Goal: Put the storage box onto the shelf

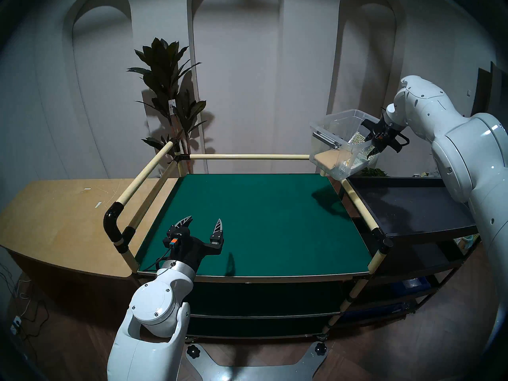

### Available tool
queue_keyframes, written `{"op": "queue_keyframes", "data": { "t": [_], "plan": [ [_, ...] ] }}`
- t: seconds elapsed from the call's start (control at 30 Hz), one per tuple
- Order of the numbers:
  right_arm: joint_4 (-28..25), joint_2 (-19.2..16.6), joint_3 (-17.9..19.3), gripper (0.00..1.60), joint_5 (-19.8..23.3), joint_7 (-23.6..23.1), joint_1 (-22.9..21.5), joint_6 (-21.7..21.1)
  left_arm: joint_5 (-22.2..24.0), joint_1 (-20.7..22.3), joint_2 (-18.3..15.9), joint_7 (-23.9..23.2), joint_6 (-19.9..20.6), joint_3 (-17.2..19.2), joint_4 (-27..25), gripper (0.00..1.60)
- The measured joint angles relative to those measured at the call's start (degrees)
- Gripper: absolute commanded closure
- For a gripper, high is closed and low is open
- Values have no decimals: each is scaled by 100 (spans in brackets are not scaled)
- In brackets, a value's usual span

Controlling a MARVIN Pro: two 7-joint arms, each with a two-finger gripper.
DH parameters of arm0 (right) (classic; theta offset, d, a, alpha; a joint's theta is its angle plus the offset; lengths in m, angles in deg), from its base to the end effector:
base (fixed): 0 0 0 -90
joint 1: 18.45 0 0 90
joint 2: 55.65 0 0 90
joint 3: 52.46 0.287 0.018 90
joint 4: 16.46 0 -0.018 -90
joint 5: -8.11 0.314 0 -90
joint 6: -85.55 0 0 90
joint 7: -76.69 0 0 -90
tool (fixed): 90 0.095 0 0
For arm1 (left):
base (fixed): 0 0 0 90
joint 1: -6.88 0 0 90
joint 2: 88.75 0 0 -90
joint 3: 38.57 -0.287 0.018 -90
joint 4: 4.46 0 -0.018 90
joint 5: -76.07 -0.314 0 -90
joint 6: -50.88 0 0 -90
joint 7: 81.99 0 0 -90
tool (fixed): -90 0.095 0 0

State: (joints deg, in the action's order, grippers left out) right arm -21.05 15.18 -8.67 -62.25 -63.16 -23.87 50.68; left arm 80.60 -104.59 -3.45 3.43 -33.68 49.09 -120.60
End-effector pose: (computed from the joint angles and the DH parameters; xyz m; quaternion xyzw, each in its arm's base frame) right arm 0.6194 -0.1793 -0.0095 0.3698 0.8887 0.1090 0.2480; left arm 0.3196 -0.0136 -0.2679 0.7111 -0.0483 0.6988 0.0607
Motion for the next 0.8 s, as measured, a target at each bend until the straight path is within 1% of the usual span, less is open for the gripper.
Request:
{"op": "queue_keyframes", "data": {
  "t": [0.47,0.8],
  "plan": [
    [1,616,-27,160,58,2,-22,1,2,1,0,3,0,-1,12,0],
    [0,903,45,160,168,2,25,1,3,3,0,6,0,-3,25,0]
  ]
}}
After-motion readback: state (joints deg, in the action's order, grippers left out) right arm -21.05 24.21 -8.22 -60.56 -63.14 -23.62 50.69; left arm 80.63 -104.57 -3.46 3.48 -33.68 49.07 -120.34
